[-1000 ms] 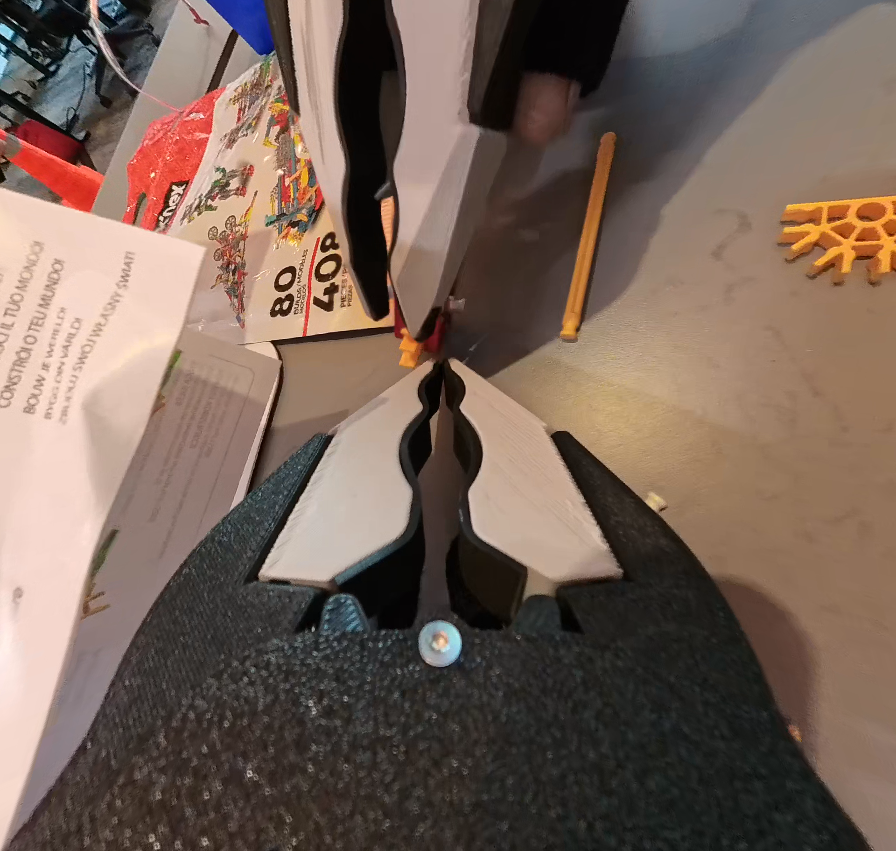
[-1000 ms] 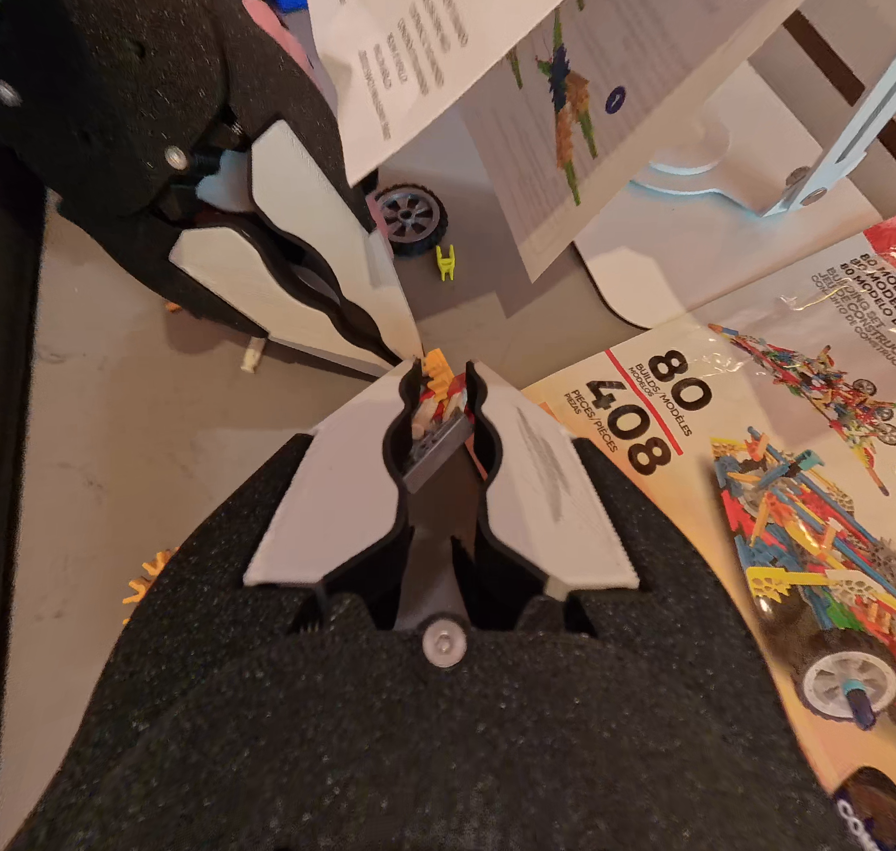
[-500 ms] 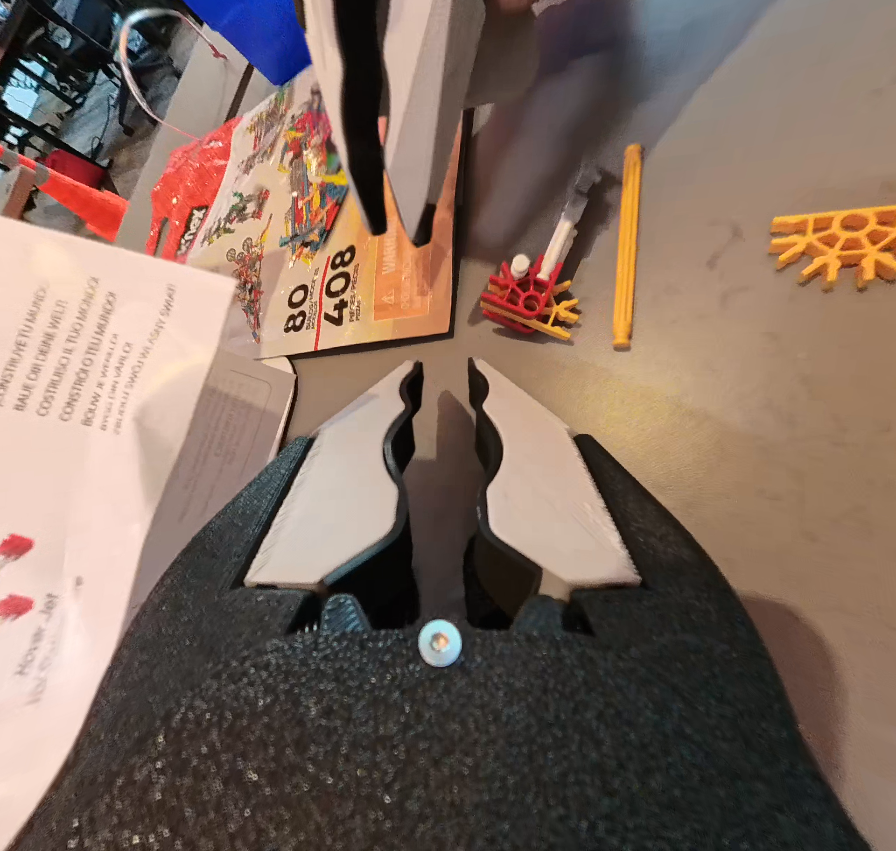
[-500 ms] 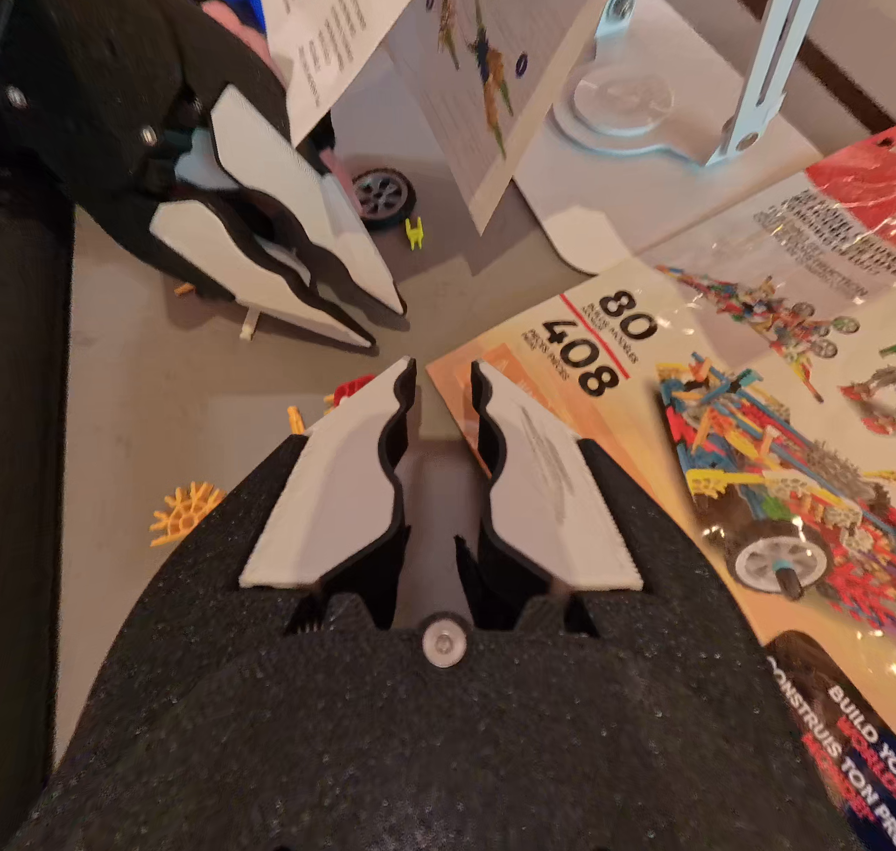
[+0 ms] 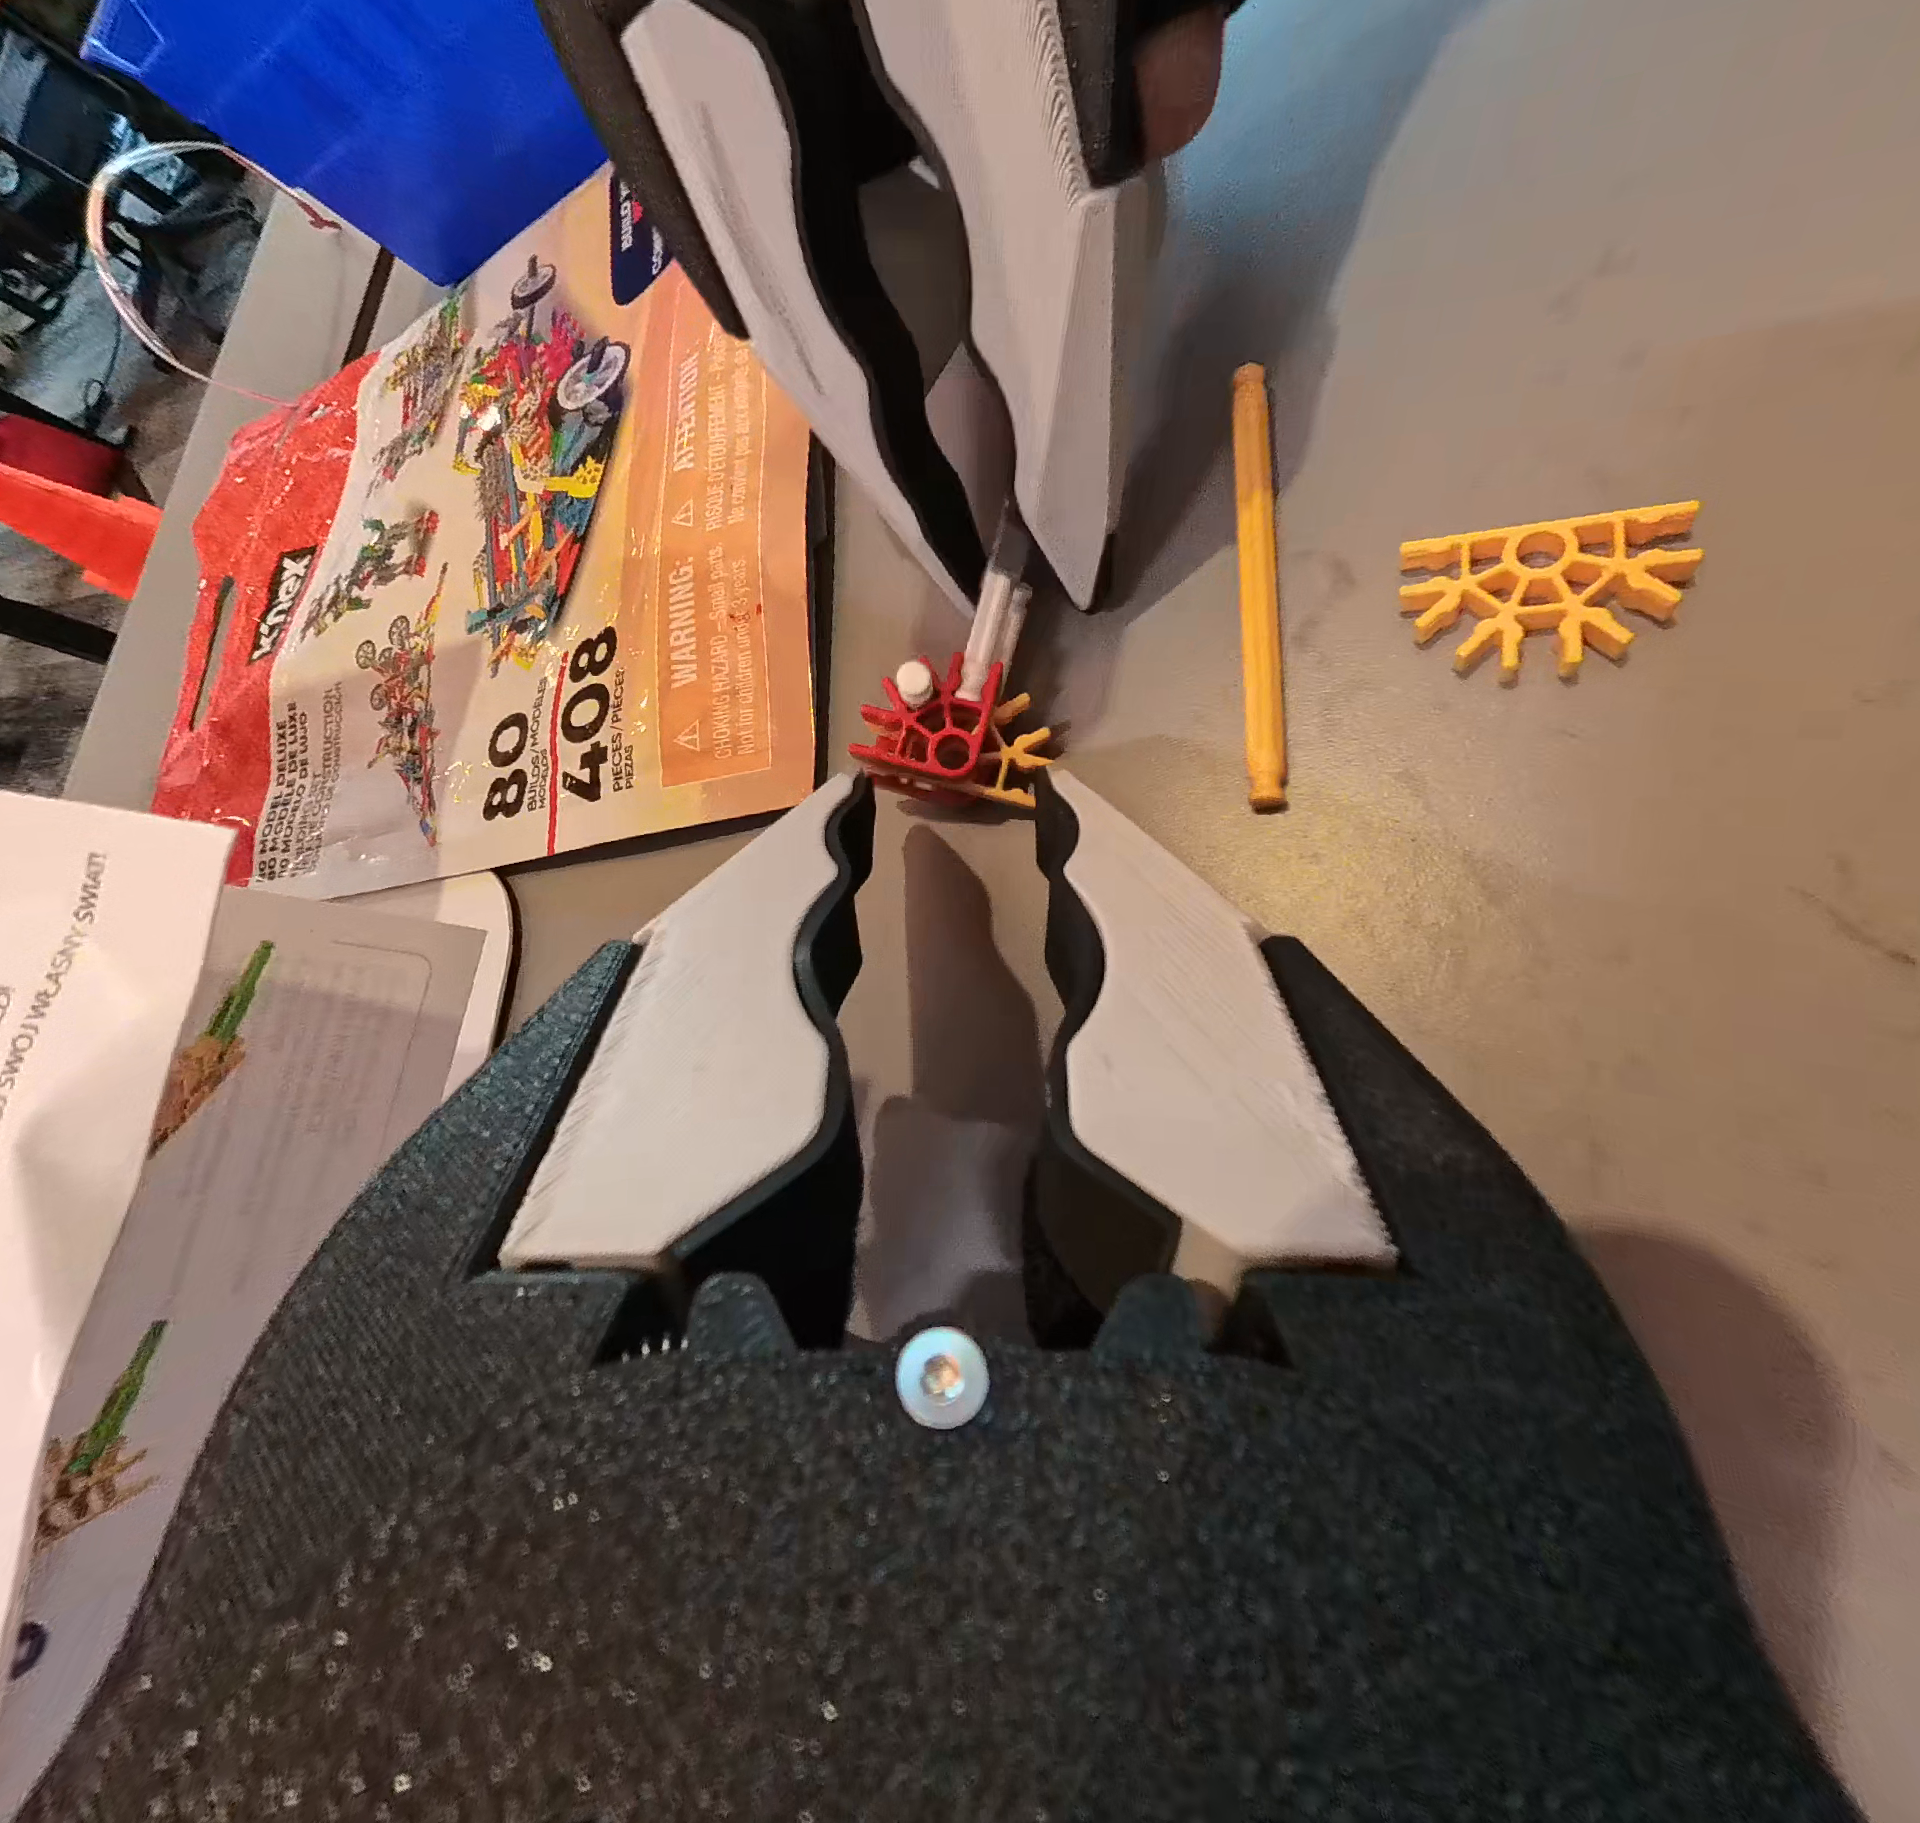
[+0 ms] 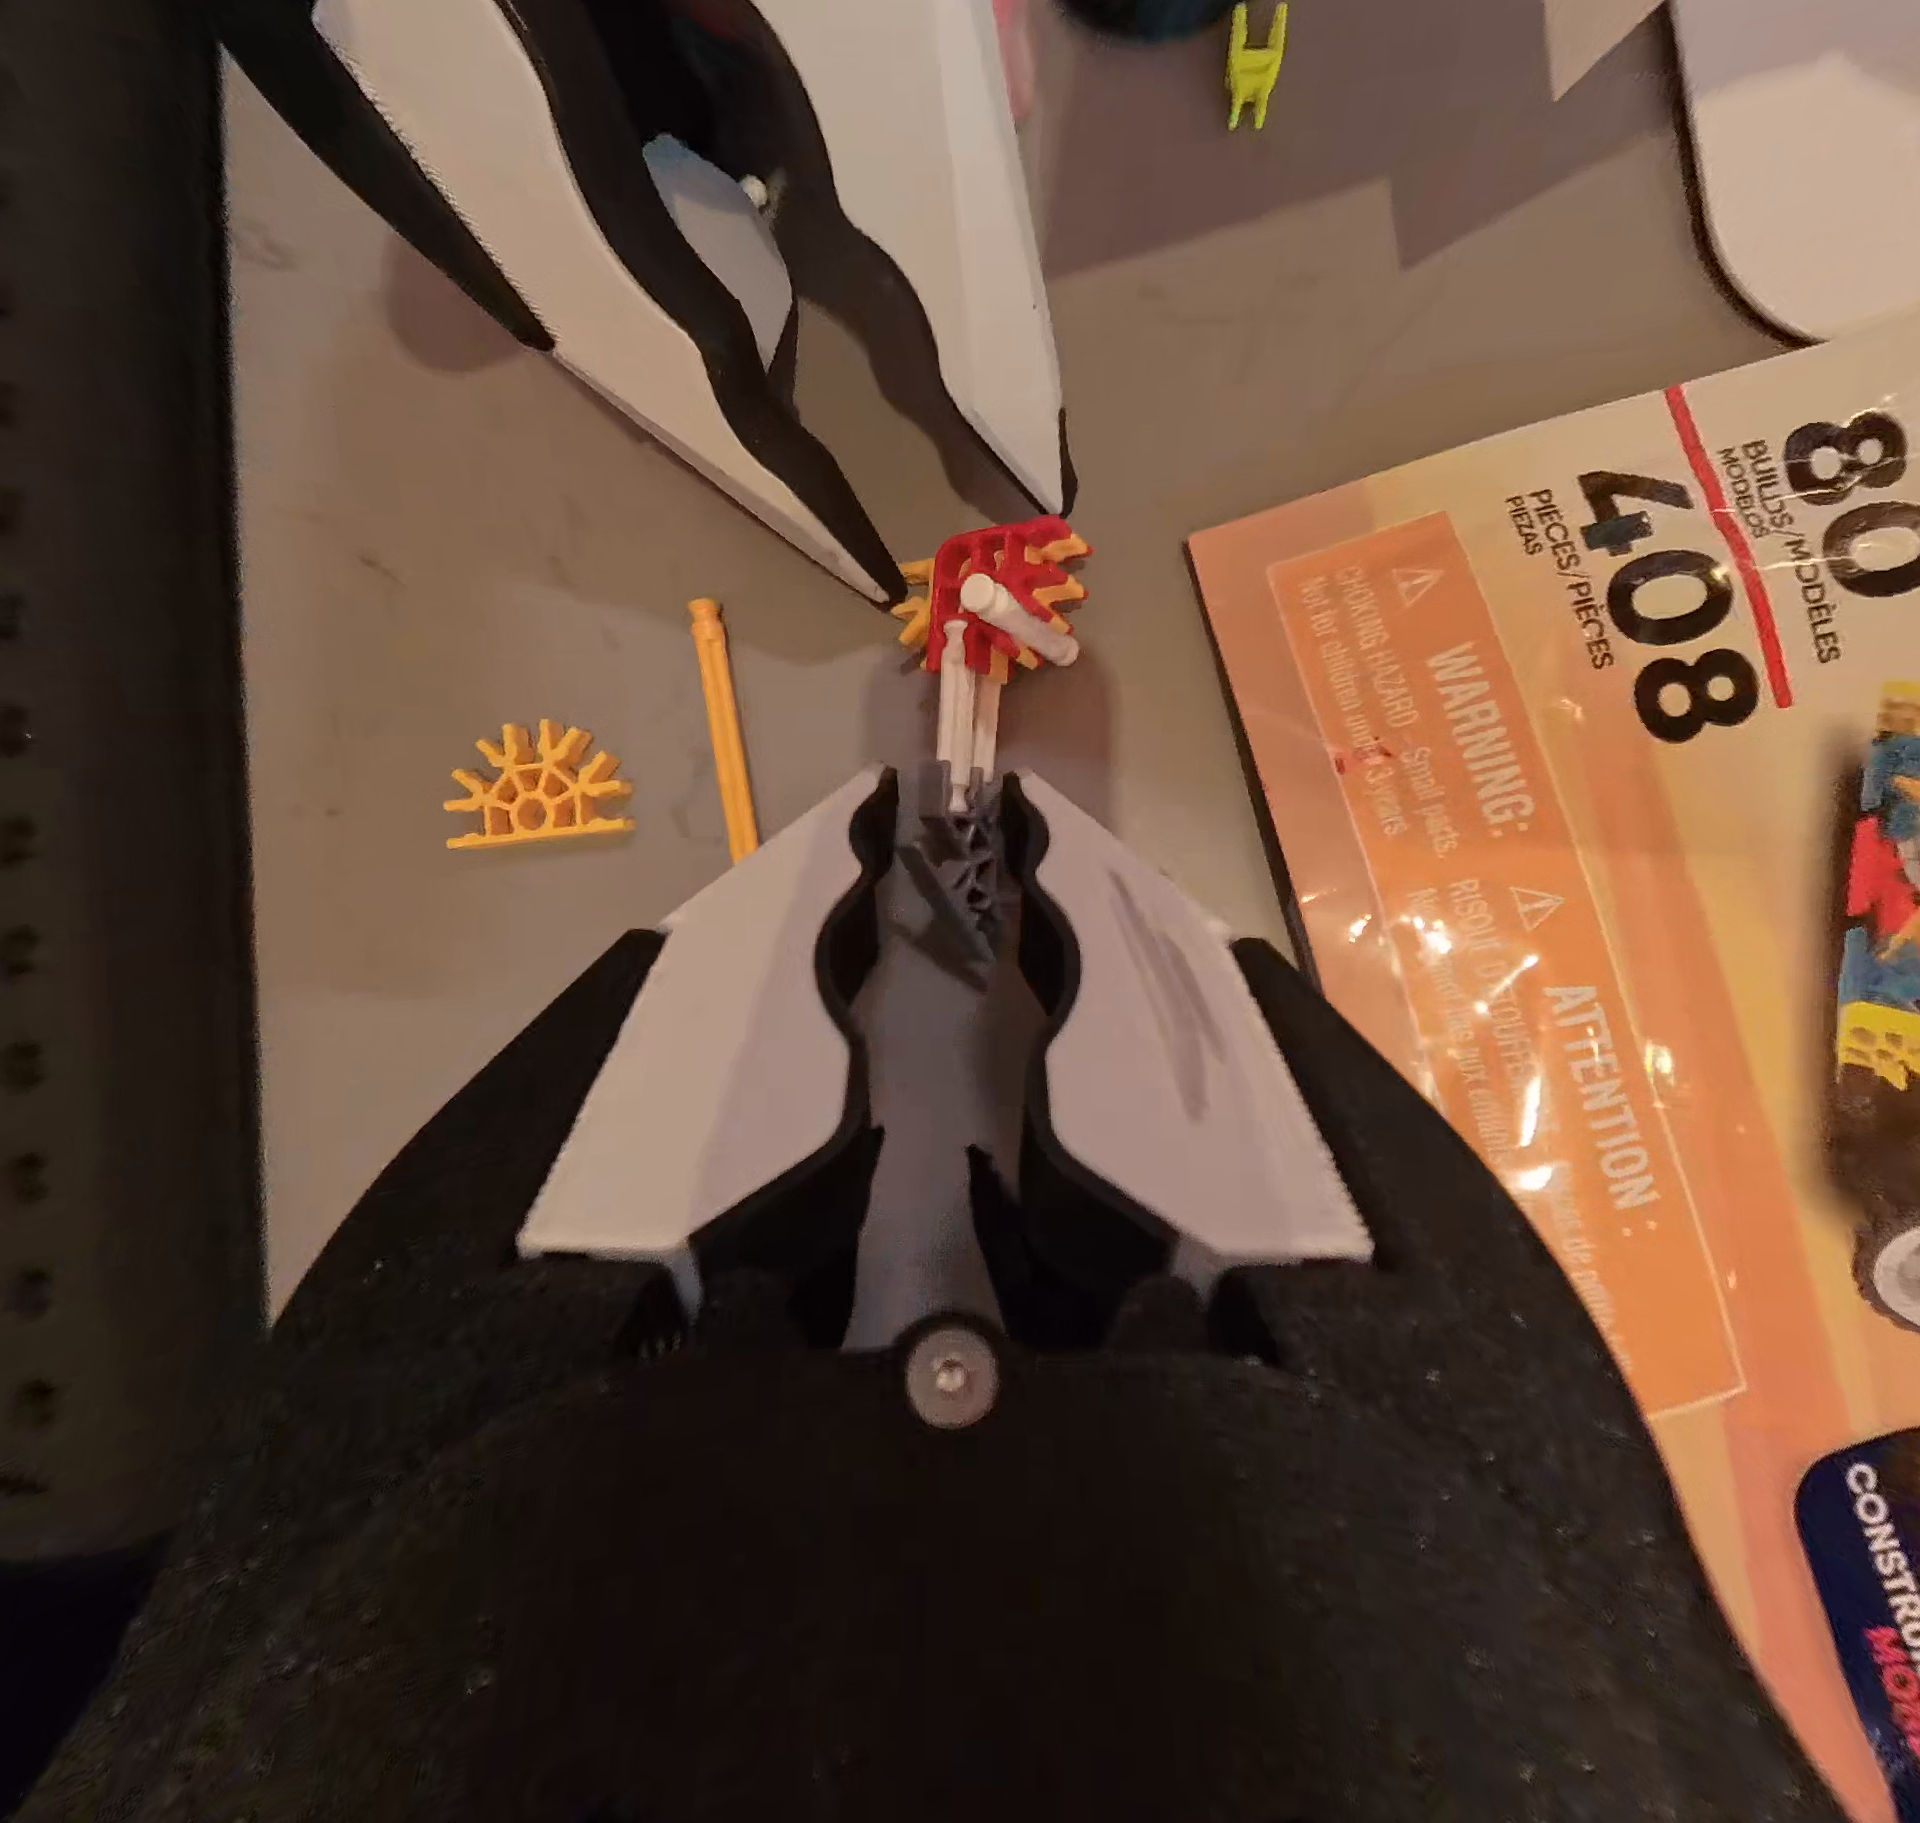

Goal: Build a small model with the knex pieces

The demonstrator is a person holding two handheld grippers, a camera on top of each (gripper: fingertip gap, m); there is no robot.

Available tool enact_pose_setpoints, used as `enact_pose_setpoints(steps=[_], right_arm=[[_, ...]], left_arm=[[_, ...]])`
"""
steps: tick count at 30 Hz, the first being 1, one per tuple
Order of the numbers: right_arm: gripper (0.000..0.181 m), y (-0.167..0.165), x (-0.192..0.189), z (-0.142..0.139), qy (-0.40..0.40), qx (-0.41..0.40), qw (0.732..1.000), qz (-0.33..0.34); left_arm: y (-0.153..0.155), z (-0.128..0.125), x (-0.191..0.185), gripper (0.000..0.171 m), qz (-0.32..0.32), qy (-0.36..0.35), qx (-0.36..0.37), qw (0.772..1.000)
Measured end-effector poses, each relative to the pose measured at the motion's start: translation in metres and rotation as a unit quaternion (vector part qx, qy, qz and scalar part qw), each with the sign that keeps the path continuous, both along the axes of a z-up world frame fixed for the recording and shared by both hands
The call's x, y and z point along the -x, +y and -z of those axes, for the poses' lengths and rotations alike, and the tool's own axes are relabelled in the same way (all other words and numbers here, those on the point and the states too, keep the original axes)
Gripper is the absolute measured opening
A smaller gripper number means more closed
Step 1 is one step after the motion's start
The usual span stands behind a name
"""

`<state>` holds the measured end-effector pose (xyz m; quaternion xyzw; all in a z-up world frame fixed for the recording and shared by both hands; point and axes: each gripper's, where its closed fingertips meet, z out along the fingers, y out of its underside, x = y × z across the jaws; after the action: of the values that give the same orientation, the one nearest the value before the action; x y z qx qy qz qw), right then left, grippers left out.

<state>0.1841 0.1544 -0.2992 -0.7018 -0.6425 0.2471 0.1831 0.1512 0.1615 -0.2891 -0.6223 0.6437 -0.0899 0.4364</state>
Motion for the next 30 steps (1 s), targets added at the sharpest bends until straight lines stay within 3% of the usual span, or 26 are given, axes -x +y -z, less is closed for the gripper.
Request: enact_pose_setpoints(steps=[4, 7, 16, 20, 24, 30], right_arm=[[0.018, 0.001, 0.000, 0.000, -0.002, -0.006, 1.000, -0.001], [0.018, 0.001, 0.001, -0.004, 0.013, 0.012, 1.000, 0.007], [0.017, 0.011, 0.002, -0.020, 0.085, 0.071, 0.992, 0.052], [0.017, 0.012, 0.003, -0.025, 0.076, 0.026, 0.996, 0.038], [0.016, 0.011, 0.007, -0.029, 0.055, -0.071, 0.996, -0.005], [0.015, 0.004, 0.022, -0.048, 0.065, -0.195, 0.976, -0.068]], left_arm=[[0.002, -0.002, 0.000, 0.034, -0.005, -0.002, -0.002, 1.000], [0.006, -0.006, 0.001, 0.047, -0.013, -0.005, -0.022, 1.000], [0.010, -0.023, -0.002, 0.053, -0.003, 0.011, -0.149, 0.989], [0.014, -0.026, 0.000, 0.054, -0.019, -0.017, -0.098, 0.995], [0.015, -0.029, 0.002, 0.054, -0.032, -0.056, 0.000, 0.998], [0.007, -0.021, 0.004, 0.054, -0.034, -0.093, 0.159, 0.982]])
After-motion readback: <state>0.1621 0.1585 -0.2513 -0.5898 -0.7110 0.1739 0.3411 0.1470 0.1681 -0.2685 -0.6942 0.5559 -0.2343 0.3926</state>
